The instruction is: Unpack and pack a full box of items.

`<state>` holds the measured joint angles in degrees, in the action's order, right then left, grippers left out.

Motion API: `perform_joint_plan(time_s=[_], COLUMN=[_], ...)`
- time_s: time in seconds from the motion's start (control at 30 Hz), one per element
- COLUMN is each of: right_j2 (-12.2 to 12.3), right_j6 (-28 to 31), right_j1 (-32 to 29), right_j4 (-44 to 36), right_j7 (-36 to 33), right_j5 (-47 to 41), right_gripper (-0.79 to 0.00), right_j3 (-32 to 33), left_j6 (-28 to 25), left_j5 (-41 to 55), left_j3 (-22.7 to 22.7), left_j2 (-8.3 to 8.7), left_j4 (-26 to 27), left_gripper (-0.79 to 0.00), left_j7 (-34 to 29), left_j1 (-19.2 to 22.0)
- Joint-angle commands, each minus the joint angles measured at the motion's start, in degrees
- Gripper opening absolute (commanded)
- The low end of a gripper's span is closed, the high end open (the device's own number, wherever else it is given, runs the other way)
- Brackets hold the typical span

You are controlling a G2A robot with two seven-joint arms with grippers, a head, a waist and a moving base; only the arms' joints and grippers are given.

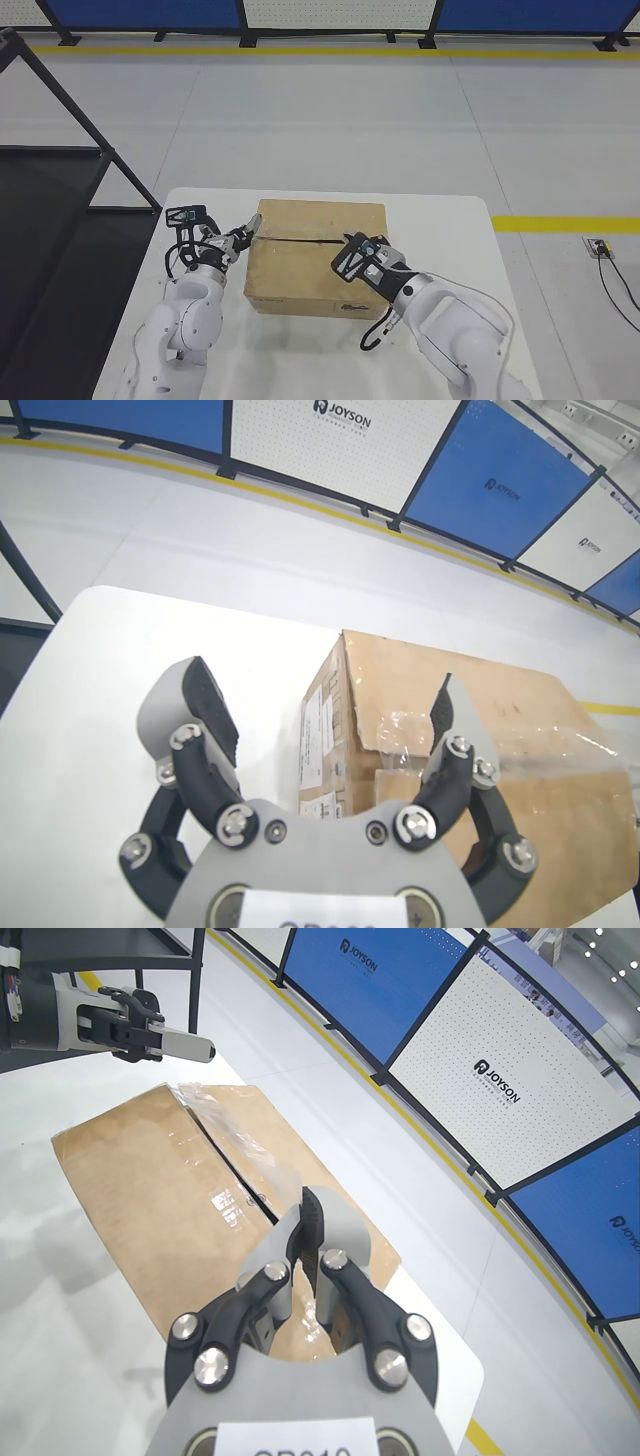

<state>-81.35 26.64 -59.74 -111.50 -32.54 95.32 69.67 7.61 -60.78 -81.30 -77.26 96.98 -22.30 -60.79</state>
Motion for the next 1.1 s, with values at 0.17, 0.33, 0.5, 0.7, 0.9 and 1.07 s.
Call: perform_joint_plan(time_s=[0.17, 0.33, 0.5, 0.7, 0.9, 1.07], right_j2=[0.29, 0.48, 0.65, 0.81, 0.94, 1.05], right_j6=[1.51, 2.01, 2.54, 3.2, 2.37, 0.83], right_j1=[0.43, 0.82, 1.33, 2.21, 3.04, 3.19], right_j4=[1.0, 1.41, 2.09, 3.63, 5.23, 5.18], right_j7=[-0.11, -0.34, -0.9, -1.77, -2.46, -1.37], right_j5=[-0.69, -0.69, -0.87, -1.51, -1.83, -2.13], right_gripper=[-0.785, -0.785, -0.785, -0.785, -0.785, -0.785], right_j3=[0.08, 0.03, -0.04, -0.33, -0.1, 0.32], left_j6=[-1.01, -1.29, -1.38, -1.57, -1.73, -2.01], left_j5=[-2.13, -3.03, -3.16, -3.55, -3.82, -3.99], left_j3=[1.97, 2.72, 3.06, 3.34, 3.52, 3.55], left_j2=[0.01, 0.01, -0.01, 0.0, 0.02, 0.06], left_j4=[-2.28, -3.73, -4.35, -4.91, -5.36, -5.48], left_gripper=[0.0, 0.0, 0.0, 0.0, 0.0, 0.0], left_j7=[-1.95, -2.76, -2.89, -3.17, -3.6, -3.88], left_j1=[1.19, 1.76, 2.01, 2.24, 2.49, 2.59])
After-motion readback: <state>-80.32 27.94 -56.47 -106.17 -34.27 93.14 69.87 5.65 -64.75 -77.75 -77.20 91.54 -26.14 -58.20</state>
